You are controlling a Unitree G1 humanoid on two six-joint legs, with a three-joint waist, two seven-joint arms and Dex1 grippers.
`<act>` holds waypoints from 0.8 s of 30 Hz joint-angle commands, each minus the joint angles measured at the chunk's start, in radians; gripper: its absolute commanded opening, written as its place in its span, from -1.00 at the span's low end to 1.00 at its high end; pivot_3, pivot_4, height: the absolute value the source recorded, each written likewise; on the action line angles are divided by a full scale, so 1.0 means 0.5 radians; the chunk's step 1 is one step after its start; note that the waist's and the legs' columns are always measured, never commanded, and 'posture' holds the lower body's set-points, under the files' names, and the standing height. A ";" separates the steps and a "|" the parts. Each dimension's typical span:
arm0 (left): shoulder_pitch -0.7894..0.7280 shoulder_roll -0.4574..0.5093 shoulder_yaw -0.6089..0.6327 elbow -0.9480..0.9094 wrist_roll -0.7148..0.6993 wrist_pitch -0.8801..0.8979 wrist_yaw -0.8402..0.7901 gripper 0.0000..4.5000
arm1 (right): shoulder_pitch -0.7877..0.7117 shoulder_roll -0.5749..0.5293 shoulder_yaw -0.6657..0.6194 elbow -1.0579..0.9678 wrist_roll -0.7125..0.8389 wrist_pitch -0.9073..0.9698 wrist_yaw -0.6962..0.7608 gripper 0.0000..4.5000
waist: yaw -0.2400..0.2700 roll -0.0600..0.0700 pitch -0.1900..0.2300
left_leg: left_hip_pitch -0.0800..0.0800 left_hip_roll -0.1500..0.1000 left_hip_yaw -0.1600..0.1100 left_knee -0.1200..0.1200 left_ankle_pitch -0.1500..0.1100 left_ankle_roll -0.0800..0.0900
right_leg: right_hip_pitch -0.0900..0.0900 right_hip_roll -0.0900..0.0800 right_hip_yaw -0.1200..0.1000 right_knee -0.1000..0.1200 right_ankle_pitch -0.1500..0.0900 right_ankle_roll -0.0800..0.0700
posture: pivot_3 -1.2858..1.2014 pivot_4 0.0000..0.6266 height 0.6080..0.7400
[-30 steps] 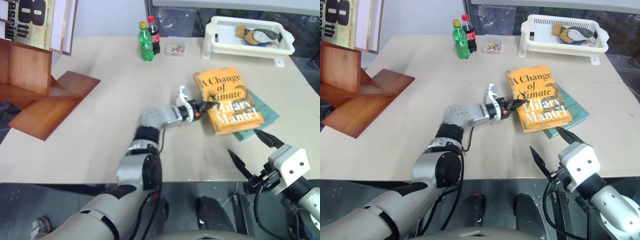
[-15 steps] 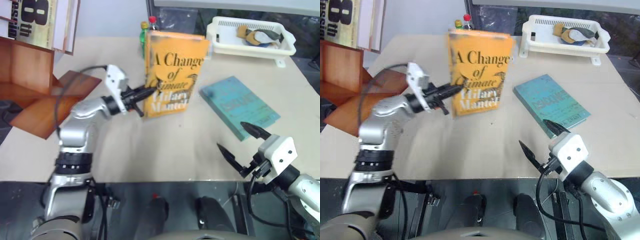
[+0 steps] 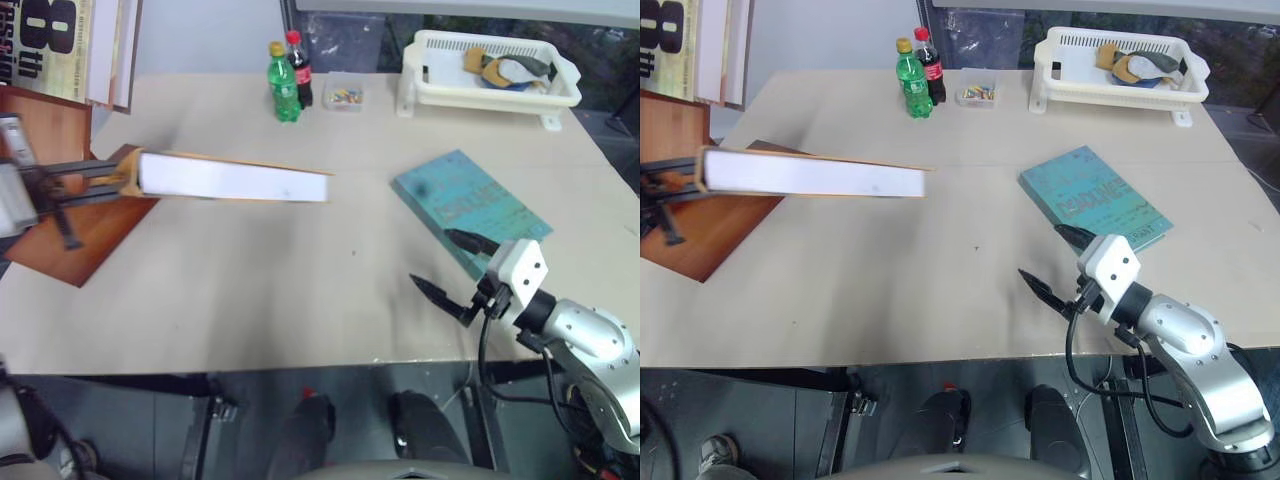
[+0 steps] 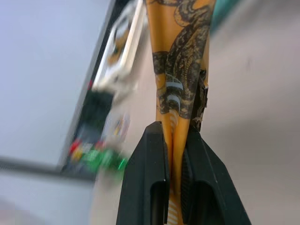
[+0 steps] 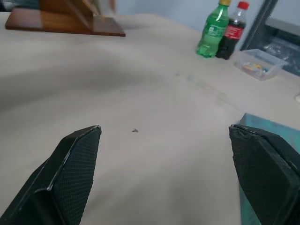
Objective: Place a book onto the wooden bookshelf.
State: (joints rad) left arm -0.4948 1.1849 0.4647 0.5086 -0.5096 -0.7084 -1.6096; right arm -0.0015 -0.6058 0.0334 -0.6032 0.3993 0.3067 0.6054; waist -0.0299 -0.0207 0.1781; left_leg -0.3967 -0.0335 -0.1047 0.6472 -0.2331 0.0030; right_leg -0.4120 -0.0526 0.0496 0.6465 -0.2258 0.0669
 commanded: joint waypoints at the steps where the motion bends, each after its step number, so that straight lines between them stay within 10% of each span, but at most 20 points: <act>1: -0.115 0.213 0.036 0.296 -0.032 -0.444 -0.010 -0.98 | -0.070 0.028 0.029 0.031 -0.007 -0.084 0.084 1.00 | 0.011 0.000 0.000 | 0.000 0.000 -0.001 0.000 0.000 0.000 | 0.000 0.000 -0.001 0.000 0.000 0.000 | 0.03 -0.52 1.00; 16: -0.968 0.530 -0.545 1.420 0.704 -0.908 0.180 -0.98 | -0.043 0.051 -0.022 0.026 -0.037 -0.096 0.118 1.00 | 0.015 -0.004 0.000 | 0.001 -0.003 0.002 0.006 0.000 0.001 | 0.000 0.007 0.000 0.011 -0.001 0.003 | 0.03 -0.52 1.00; 24: -1.033 0.592 -0.819 1.535 1.377 -0.797 0.939 -0.98 | 0.049 0.046 -0.060 -0.084 -0.030 -0.043 0.076 1.00 | 0.021 -0.004 -0.001 | 0.006 0.000 0.002 0.011 0.000 0.001 | 0.000 0.007 0.001 0.023 -0.006 0.010 | 0.03 -0.52 1.00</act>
State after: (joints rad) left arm -0.9972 1.4434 0.1059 1.2599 0.0571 -1.1455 -1.2864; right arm 0.0139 -0.5774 0.0295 -0.5899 0.3748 0.2804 0.6502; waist -0.0194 -0.0229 0.1778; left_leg -0.3929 -0.0330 -0.1034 0.6528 -0.2330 0.0034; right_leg -0.4117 -0.0491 0.0501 0.6589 -0.2286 0.0720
